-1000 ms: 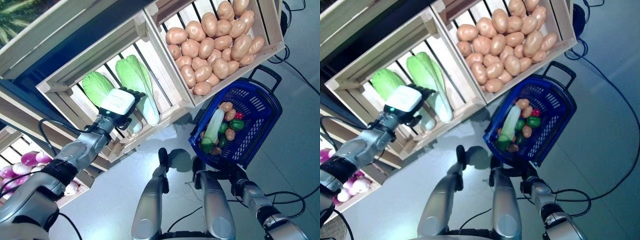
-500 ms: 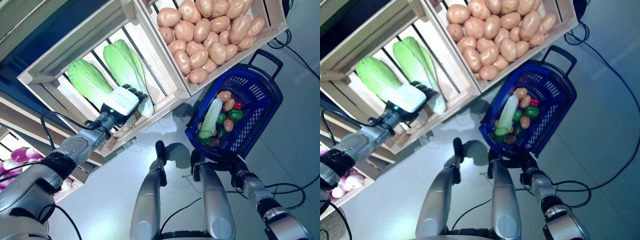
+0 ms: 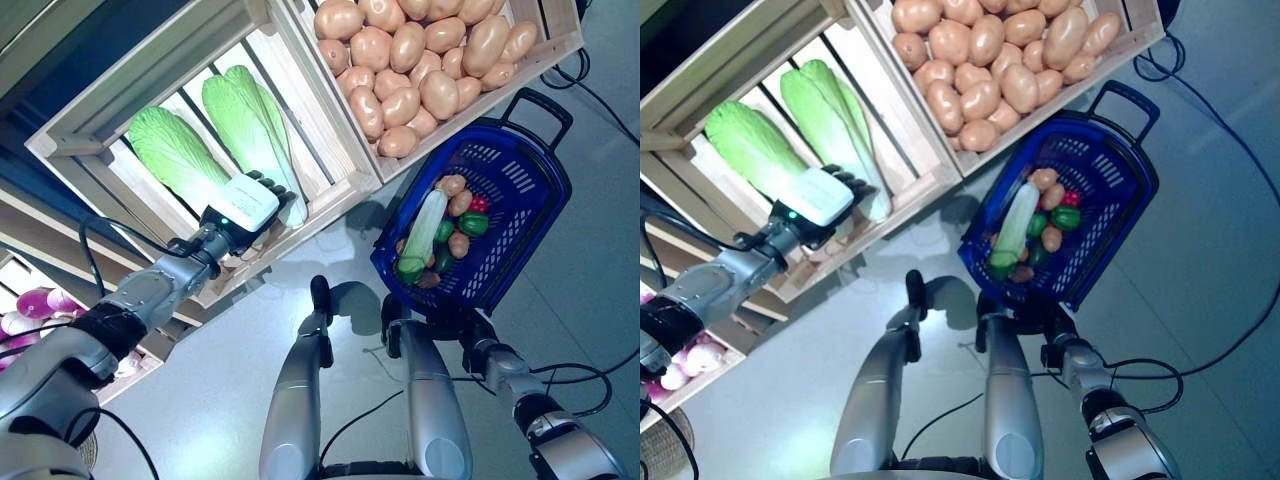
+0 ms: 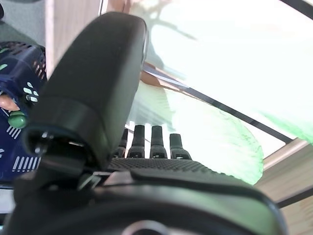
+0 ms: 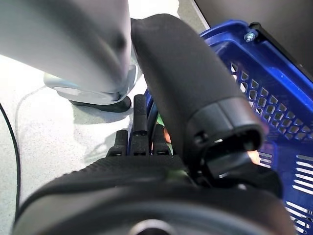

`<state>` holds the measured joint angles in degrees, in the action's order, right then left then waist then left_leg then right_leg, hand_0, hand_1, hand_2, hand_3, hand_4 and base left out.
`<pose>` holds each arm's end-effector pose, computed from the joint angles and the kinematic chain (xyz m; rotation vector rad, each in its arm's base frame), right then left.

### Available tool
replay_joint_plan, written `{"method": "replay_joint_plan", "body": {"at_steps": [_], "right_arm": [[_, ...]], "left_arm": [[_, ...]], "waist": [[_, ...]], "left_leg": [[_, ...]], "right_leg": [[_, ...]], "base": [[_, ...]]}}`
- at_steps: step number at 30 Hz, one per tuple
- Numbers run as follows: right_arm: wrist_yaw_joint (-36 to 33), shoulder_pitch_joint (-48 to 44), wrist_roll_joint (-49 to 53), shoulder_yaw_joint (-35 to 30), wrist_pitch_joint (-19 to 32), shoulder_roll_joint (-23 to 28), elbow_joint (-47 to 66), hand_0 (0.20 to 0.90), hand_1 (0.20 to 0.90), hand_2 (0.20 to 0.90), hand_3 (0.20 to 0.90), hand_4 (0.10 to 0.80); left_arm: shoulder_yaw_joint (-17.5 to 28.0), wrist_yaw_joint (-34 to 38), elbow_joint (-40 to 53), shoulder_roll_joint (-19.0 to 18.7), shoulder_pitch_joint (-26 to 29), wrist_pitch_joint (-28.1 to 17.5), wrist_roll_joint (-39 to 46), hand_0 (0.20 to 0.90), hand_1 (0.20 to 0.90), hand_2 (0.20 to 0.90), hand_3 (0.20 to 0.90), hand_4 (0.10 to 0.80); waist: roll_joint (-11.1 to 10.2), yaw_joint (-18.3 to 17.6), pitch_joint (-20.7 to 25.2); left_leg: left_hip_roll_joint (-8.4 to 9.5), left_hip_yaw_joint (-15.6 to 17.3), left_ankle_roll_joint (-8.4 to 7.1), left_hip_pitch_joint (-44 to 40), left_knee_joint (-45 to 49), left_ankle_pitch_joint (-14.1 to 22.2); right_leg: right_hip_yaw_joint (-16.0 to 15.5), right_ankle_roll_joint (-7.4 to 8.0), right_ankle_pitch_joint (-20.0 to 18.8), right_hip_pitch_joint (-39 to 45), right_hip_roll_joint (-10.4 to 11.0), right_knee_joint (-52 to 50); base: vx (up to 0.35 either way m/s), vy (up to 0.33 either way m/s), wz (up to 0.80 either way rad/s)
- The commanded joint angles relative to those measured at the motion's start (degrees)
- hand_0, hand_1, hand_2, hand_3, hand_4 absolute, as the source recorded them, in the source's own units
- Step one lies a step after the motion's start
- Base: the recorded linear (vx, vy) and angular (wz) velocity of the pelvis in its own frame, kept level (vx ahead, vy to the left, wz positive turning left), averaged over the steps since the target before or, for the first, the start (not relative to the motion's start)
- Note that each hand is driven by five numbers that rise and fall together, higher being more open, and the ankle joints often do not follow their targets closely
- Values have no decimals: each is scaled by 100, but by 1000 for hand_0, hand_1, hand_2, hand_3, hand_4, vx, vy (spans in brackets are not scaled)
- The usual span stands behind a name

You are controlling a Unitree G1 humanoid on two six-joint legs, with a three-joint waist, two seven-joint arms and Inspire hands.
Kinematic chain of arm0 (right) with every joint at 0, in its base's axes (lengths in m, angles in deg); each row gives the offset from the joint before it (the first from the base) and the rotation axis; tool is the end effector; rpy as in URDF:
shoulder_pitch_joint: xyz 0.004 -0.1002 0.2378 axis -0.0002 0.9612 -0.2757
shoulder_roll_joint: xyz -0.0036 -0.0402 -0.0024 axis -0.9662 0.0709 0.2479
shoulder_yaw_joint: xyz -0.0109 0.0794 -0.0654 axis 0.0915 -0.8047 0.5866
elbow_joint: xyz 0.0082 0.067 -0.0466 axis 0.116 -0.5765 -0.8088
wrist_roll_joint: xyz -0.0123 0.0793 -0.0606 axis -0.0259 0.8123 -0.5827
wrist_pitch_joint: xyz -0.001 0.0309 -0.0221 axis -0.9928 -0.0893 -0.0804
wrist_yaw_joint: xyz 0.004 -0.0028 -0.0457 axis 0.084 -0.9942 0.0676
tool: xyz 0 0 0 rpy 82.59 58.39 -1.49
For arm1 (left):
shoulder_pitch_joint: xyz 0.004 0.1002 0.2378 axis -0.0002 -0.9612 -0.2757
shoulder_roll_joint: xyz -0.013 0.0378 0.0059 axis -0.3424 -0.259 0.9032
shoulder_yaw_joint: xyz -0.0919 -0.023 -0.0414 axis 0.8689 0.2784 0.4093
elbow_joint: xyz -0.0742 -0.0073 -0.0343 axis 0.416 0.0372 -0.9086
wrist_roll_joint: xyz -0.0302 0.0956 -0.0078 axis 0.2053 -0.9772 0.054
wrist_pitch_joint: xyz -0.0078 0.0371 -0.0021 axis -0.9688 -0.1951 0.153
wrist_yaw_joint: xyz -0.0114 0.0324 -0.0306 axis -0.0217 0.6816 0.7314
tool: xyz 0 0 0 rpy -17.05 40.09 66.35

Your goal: Put vegetables into the basket

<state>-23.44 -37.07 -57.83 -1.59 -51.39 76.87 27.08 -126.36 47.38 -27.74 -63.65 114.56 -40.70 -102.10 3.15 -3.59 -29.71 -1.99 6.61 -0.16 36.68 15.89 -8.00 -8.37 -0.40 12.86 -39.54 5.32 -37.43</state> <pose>0.2326 -0.2388 -0.0280 -0.0429 0.5541 -0.0525 0.2983 0.2468 0.1433 2.0275 -0.3977 -0.2055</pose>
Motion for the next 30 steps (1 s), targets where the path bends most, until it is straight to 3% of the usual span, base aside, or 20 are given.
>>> {"method": "replay_joint_plan", "body": {"at_steps": [1,6,11,19,24,30], "right_arm": [[-44,159,234,-30,129,210,54,900,900,900,900,800],[-83,136,247,-74,97,206,13,900,900,900,900,800],[-70,145,299,-103,125,202,-5,900,900,900,900,800],[-34,157,305,-133,173,210,-32,900,900,900,900,800],[-65,183,365,-108,247,207,1,900,900,900,900,800],[-116,332,414,-157,348,149,64,900,900,900,900,800]], "left_arm": [[314,-165,252,-480,330,223,-50,900,900,900,900,800],[224,-440,359,-507,276,450,-71,900,900,900,900,800],[98,-1287,368,-630,295,682,-3,900,900,900,900,800],[133,-1682,687,-767,235,866,63,900,900,900,900,800],[292,-1863,990,-943,239,1191,190,900,900,900,900,800],[996,-1326,1637,-1091,56,1383,247,900,900,900,900,800]], "waist": [[88,3,-8],[109,9,-8],[131,22,-8],[169,48,-8],[193,96,-8],[221,219,-8]], "left_leg": [[-10,141,-210,146,1036,1044],[7,132,-195,177,1029,1039],[26,112,-180,180,1025,1052],[54,94,-211,172,843,952],[88,81,-213,137,622,858],[137,29,-200,148,596,856]], "right_leg": [[83,145,-795,307,-49,1042],[75,151,-805,268,-39,1043],[52,170,-801,262,-28,1035],[16,207,-879,307,-11,1233],[12,217,-958,350,-41,1456],[-38,198,-953,368,-34,1489]], "base": [[36,-6,0],[14,4,0],[3,0,1],[0,0,0],[2,-20,5],[2,-34,7]]}}
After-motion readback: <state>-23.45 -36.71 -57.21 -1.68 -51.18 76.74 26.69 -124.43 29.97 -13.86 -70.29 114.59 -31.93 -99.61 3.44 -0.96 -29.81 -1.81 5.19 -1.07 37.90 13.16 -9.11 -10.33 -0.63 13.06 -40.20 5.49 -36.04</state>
